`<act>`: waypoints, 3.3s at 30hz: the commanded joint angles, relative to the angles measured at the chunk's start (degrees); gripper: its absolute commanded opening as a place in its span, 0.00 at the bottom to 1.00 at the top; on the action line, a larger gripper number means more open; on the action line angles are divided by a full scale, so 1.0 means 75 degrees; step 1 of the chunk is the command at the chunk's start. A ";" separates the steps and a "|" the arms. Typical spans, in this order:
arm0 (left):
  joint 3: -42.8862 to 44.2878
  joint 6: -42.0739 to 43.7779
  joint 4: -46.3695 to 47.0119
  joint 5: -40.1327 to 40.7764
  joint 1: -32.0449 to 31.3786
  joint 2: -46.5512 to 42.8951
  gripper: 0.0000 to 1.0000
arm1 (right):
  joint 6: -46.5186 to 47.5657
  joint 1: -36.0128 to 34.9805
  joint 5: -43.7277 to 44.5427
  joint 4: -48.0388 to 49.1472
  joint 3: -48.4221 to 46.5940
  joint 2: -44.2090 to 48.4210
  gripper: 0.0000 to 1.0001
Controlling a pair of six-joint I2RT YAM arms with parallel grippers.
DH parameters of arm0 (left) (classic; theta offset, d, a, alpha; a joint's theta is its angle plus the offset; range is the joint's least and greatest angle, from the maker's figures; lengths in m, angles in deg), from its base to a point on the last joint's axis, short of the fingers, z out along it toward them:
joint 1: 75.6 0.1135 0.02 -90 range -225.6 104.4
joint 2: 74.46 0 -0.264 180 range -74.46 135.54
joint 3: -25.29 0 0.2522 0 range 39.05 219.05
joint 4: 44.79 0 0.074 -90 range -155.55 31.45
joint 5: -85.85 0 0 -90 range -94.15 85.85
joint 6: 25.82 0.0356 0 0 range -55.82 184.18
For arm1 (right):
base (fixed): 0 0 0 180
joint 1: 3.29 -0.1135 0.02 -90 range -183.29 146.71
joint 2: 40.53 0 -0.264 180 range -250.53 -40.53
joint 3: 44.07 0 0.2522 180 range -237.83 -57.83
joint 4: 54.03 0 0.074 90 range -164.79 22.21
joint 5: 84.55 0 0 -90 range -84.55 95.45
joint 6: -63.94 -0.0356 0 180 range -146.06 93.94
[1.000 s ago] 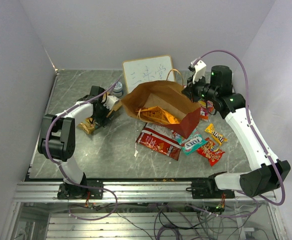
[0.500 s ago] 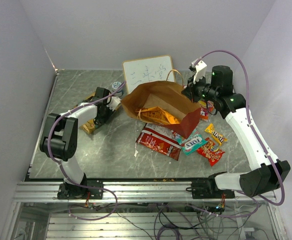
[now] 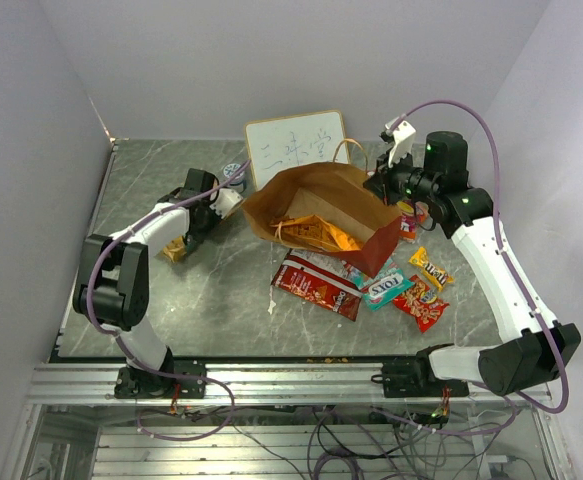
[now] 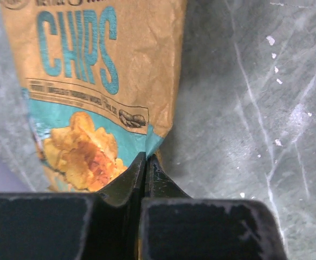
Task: Place the snacks into the paper bag
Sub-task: Pick up the snack from the center of the board, then place the snack in the paper bag.
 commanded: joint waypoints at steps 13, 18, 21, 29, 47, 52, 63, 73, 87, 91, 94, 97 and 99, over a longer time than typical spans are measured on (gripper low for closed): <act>0.1147 0.1555 -0.1018 0.1508 -0.0018 -0.2100 0.07 | -0.0054 0.0075 -0.0454 0.0370 0.0064 0.0242 0.00; 0.1232 0.1776 -0.0875 0.1121 -0.0018 -0.3043 0.07 | -0.0059 0.0079 -0.0531 0.0377 0.0030 0.0277 0.00; 0.1414 0.1758 -0.0881 0.0787 -0.0012 -0.3403 0.07 | -0.0060 0.0077 -0.0557 0.0362 0.0008 0.0246 0.00; 0.2510 0.1503 -0.1127 0.0120 -0.0018 -0.3790 0.07 | 0.0019 0.0071 -0.0590 0.0317 -0.0055 0.0126 0.00; 0.5855 0.0567 -0.2350 -0.3420 -0.0018 -0.3520 0.07 | 0.0163 0.0079 -0.0625 0.0153 -0.0293 -0.0102 0.00; 0.6365 0.0626 -0.2580 -0.4872 -0.0029 -0.3333 0.07 | 0.0163 0.0077 -0.0865 0.0025 -0.0441 -0.0258 0.00; 0.6691 0.0000 -0.2204 -0.4833 -0.1211 -0.2769 0.07 | 0.0325 0.0074 -0.1316 -0.0171 -0.0511 -0.0218 0.00; 0.6765 0.0433 -0.2350 -0.3091 -0.2886 -0.2228 0.07 | 0.0327 0.0077 -0.1305 -0.0347 -0.0701 -0.0394 0.00; 0.6687 0.1157 -0.2446 -0.1556 -0.4644 -0.1508 0.07 | 0.0310 0.0097 -0.1247 -0.0398 -0.0709 -0.0498 0.00; 0.6898 0.1301 -0.2527 -0.1638 -0.5022 -0.1182 0.07 | 0.0292 0.0116 -0.1275 -0.0395 -0.0710 -0.0542 0.00; 0.7046 0.1385 -0.2584 -0.1613 -0.5217 -0.1002 0.07 | 0.0270 0.0120 -0.1237 -0.0360 -0.0679 -0.0532 0.00; 0.7294 0.1466 -0.2716 -0.1459 -0.5398 -0.0917 0.07 | 0.0269 0.0123 -0.1111 -0.0331 -0.0613 -0.0521 0.00; 0.7524 0.1524 -0.2837 -0.1381 -0.5463 -0.0888 0.07 | 0.0246 0.0129 -0.0949 -0.0305 -0.0584 -0.0520 0.00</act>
